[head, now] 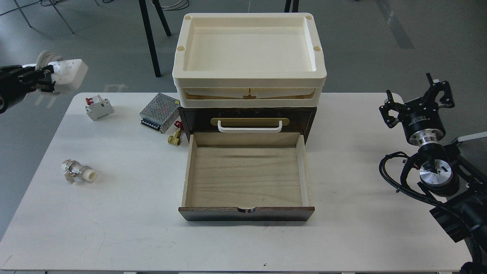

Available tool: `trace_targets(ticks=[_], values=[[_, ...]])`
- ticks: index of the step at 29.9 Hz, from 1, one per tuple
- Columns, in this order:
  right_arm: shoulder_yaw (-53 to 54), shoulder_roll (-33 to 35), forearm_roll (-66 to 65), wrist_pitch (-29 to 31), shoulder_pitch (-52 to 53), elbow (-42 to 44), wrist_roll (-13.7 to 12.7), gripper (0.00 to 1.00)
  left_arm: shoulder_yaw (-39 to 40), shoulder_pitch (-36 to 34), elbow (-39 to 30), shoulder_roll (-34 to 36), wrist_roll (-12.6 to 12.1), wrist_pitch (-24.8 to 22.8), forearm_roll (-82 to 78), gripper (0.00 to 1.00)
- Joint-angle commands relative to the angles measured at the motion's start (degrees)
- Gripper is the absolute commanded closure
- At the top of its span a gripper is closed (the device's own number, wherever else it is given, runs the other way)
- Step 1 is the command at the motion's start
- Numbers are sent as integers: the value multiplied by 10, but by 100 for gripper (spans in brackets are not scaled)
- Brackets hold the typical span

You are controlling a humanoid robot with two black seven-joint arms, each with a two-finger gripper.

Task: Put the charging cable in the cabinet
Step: 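Lift the power strip with the left gripper and pull it up, then carry the power strip over the cabinet and down into the drawer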

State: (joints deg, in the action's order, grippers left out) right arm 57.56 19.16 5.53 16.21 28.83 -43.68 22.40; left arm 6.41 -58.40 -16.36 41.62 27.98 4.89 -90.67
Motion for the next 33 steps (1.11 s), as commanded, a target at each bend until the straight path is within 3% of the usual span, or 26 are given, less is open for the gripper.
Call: trace_targets(ticks=[1,5,11,13,23,28,33], values=[[0,0,0,-1,0,-1,0,0,0,-68,-16,20,0,-3,-4,97],[0,0,0,-1,0,-1,0,0,0,-129,-124,63,0,-24,-7,97],[0,0,0,-1,0,-1,0,0,7,-231,-334,97,0,-151,-5,97],[0,0,0,-1,0,-1,0,0,10,-249,-404,109,0,-172,-5,97],[1,0,0,-2,0,-1,0,0,8,-336,-742,105,0,-193,-8,98],[2,0,0,-2,0,-1,0,0,1,-318,-799,36,0,-238,-60,98],[2,0,0,-2,0,-1,1,0,-5,-212,-822,-27,0,-240,-117,98]])
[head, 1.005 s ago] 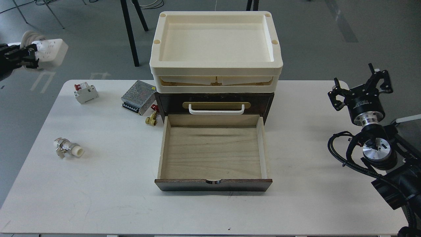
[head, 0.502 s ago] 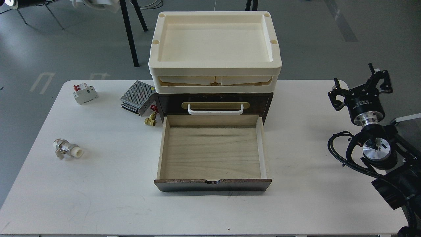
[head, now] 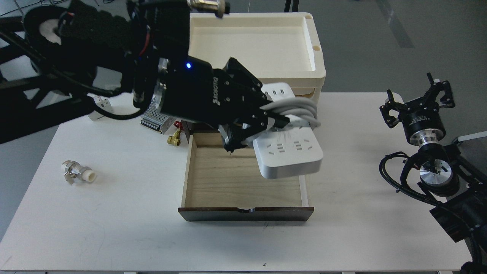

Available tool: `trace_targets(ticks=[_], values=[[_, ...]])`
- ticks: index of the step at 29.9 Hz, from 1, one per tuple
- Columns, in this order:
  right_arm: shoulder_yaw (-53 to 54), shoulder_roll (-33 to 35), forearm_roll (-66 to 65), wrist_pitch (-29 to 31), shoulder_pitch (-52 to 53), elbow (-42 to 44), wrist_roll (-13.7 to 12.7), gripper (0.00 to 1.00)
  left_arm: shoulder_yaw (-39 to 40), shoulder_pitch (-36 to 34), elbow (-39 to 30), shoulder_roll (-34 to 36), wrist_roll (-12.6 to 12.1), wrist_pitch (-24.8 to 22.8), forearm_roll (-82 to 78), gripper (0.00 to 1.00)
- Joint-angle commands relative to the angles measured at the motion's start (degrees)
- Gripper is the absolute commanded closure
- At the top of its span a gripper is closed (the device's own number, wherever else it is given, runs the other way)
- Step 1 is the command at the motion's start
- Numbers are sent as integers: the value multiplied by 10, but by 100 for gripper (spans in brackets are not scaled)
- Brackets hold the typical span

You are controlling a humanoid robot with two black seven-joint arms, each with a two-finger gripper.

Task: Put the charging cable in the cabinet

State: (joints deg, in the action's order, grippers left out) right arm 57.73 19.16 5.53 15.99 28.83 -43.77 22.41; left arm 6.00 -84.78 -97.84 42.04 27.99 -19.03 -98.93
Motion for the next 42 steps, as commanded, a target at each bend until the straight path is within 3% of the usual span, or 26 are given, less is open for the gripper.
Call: trace_targets(ticks=[1,11,28,33,38,40,42], values=[[0,0,0,0,0,0,0,0,-2,71,-2,-40,0,-1,-53,97],[-1,0,0,0,0,1,0,0,7,261,76,-110,0,0,-226,97],[-7,0,-1,1,0,1,0,0,26,279,284,-187,0,1,-235,95],[-7,0,-1,1,0,1,0,0,25,280,330,-207,-36,0,-234,93],[-7,0,-1,1,0,1,0,0,23,282,351,-215,-41,2,-233,92],[-7,0,-1,1,0,1,0,0,23,285,351,-215,-41,2,-233,89],[-7,0,-1,0,0,1,0,0,23,289,350,-215,-41,2,-232,78]])
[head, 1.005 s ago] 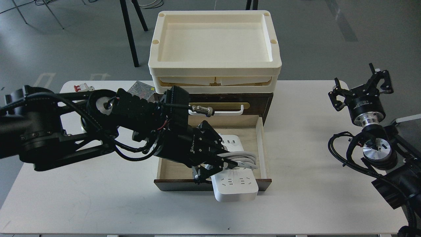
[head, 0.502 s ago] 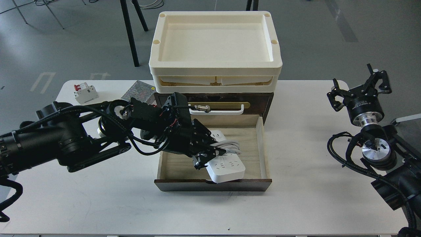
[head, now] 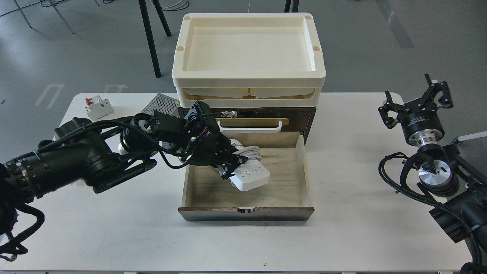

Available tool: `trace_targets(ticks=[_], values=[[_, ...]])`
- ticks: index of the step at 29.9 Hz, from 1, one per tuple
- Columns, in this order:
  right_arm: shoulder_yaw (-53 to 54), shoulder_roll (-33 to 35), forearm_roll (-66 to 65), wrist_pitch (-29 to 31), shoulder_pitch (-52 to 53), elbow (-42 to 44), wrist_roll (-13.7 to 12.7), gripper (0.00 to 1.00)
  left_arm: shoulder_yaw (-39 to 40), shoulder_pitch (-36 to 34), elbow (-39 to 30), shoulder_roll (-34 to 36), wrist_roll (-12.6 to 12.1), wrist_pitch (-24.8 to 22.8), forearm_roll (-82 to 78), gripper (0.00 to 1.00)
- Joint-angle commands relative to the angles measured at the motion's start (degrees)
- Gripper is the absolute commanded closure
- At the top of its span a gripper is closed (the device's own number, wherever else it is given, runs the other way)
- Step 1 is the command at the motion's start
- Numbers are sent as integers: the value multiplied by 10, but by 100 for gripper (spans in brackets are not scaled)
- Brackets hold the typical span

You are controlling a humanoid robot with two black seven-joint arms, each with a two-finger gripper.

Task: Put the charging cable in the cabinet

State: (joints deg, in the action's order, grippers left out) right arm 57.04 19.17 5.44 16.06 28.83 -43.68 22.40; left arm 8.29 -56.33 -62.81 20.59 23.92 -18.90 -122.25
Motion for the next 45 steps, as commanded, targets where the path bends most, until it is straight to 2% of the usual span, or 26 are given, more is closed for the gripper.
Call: trace_targets(ticks=[1,3,4,9,11,16,21,22,23,27,28,29,37,41,45], values=[[0,1,0,0,0,0,0,0,1,6,1,0,-1,2,2,69],[0,0,0,0,0,0,0,0,3,10,1,0,-4,8,3,43],[0,0,0,0,0,0,0,0,5,16,1,0,-7,14,3,39],[0,0,0,0,0,0,0,0,14,25,-14,8,-2,31,11,25],[1,0,0,0,0,0,0,0,37,25,-48,14,1,28,45,21],[1,0,0,-1,0,0,0,0,101,42,-131,36,41,26,263,11],[1,1,0,0,0,-1,0,0,203,58,-149,37,41,15,474,1],[1,0,0,-1,0,-1,0,0,231,60,-147,36,35,7,527,1],[0,0,0,0,0,0,0,0,257,61,-145,34,18,-2,581,0],[1,1,0,0,2,2,-2,0,363,63,-106,36,-97,-58,869,0],[1,1,0,1,3,2,-3,0,385,64,-101,38,-119,-65,934,0],[1,1,0,1,3,2,-3,0,403,64,-94,39,-132,-66,980,0],[4,0,1,-1,6,5,-3,0,543,69,76,52,-137,-78,1182,0],[10,0,1,-2,6,5,-2,0,558,107,158,55,-130,-91,1256,0],[11,0,2,-2,7,6,-3,0,558,155,207,50,-121,-91,1276,0]])
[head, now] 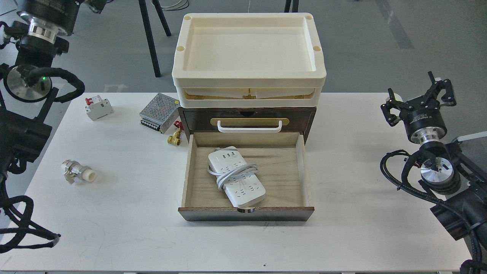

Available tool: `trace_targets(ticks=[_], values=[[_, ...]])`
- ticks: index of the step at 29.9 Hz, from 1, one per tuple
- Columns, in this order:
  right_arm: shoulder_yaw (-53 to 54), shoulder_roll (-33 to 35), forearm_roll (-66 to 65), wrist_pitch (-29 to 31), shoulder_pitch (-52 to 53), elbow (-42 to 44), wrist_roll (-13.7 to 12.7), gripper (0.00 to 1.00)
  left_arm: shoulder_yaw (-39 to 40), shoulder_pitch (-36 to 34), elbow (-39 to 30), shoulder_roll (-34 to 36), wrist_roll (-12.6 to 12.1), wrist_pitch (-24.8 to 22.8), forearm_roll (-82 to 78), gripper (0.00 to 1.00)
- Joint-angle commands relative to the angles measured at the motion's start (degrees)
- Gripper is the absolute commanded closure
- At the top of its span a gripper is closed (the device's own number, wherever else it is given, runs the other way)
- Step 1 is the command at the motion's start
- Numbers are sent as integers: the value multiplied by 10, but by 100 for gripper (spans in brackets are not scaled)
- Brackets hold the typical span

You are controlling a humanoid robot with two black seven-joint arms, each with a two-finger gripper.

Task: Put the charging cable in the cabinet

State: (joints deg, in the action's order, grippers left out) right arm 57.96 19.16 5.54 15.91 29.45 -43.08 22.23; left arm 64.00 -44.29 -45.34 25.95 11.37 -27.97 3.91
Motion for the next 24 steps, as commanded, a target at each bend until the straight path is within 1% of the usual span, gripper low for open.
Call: trace_targets(ticks=[1,4,9,13,16,21,24], values=[[2,0,1,0,1,0,-1,0,1,48,38,-5,4,0,14,0],[6,3,1,0,17,0,-2,0,1,78,64,-9,4,0,18,0],[6,3,1,0,18,4,-2,0,-1,98,113,-27,4,0,21,0],[7,3,7,0,21,16,-1,0,-9,100,148,-43,2,0,21,0],[8,3,9,2,21,19,-4,0,-10,103,156,-56,1,0,19,0],[8,3,9,1,25,19,-6,0,-12,111,155,-56,3,0,17,0],[11,4,9,1,25,20,-6,0,-33,109,156,-55,3,0,17,0]])
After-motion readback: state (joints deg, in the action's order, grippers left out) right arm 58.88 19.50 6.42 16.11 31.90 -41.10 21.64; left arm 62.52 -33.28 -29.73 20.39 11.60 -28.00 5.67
